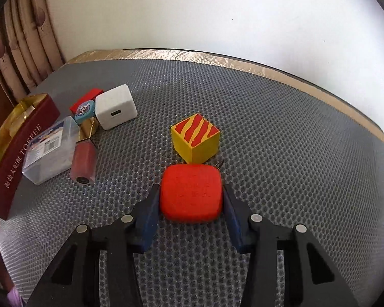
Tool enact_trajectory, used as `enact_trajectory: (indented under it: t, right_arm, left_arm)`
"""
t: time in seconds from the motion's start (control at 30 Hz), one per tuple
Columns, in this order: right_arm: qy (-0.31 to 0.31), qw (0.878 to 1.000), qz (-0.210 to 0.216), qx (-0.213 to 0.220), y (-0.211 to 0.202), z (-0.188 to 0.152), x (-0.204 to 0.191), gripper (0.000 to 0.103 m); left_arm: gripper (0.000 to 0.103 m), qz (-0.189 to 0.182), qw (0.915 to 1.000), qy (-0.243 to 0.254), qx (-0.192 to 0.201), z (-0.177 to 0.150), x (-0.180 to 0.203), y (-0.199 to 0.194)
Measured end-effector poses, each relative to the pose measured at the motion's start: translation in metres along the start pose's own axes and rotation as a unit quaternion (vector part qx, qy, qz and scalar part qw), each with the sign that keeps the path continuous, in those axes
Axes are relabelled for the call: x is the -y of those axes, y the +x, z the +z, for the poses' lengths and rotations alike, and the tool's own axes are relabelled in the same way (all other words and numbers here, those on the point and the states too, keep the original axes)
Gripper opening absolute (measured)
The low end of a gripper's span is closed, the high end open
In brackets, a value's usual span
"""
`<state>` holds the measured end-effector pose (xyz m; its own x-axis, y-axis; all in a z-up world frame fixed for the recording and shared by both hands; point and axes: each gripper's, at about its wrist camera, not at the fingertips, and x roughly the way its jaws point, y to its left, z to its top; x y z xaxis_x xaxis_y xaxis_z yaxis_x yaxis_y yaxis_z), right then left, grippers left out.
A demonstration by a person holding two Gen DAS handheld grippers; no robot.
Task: Organize rigid objects
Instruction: 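Carry the gold tube over the tray while the right gripper grasps the red rounded block, then release the gold tube into the tray while the right gripper lowers the red block there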
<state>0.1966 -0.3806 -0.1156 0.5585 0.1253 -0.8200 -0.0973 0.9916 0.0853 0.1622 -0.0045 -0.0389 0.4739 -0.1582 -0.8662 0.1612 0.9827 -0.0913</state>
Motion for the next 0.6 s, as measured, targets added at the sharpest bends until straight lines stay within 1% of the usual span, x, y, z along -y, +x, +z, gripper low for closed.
enact_trajectory:
  t: [0.07,0.27,0.37,0.47,0.6]
  right_arm:
    - [0.006,1.0,0.004,0.0,-0.002,-0.003,0.002,0.044]
    - [0.047,0.999,0.022,0.003,-0.019,-0.015,0.015,0.044]
    - [0.062,0.998,0.029,0.005,-0.026,-0.022,0.019,0.044]
    - [0.065,0.997,0.033,0.009,-0.034,-0.025,0.02,0.044]
    - [0.062,0.997,0.039,0.018,-0.044,-0.019,0.014,0.044]
  left_arm:
    - [0.028,-0.014,0.9999,0.001,-0.005,0.002,0.0,0.009]
    - [0.028,-0.027,0.998,0.047,-0.032,0.011,0.024,0.046]
    - [0.028,-0.026,0.9976,0.049,-0.041,0.017,0.028,0.065]
    - [0.028,-0.039,0.9967,0.05,-0.05,0.024,0.031,0.081]
    - [0.028,-0.029,0.9964,0.052,-0.061,0.031,0.035,0.1]
